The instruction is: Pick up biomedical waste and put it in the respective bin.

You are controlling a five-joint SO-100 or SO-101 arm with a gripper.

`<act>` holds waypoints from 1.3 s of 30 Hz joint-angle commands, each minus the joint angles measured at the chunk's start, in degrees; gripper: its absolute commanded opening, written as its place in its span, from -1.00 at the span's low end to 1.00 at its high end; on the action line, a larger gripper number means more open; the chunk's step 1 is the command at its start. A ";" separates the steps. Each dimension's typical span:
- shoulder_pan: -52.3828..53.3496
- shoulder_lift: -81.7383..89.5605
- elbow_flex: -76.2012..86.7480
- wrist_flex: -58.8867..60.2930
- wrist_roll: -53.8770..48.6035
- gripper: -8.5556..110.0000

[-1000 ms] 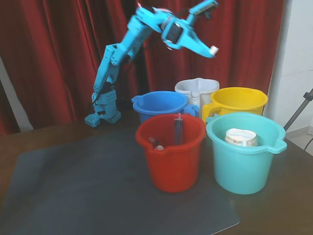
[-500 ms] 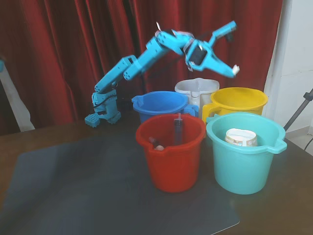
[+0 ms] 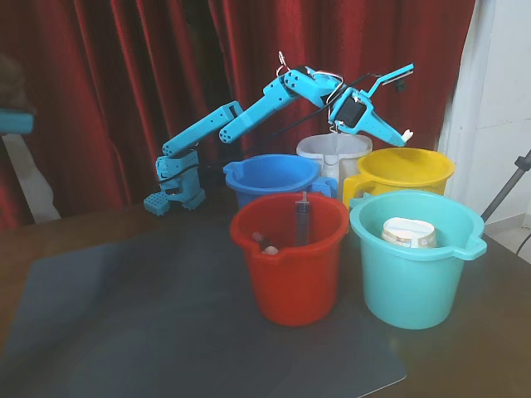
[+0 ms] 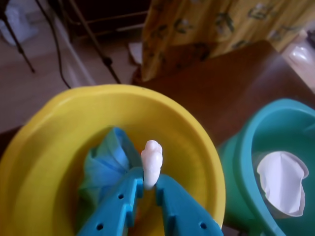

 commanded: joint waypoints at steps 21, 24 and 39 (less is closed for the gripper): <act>-2.55 2.20 -2.81 3.60 -0.62 -0.66; -1.58 6.59 -9.84 14.50 -0.70 -0.66; 15.82 53.53 -27.33 50.63 -29.53 -0.86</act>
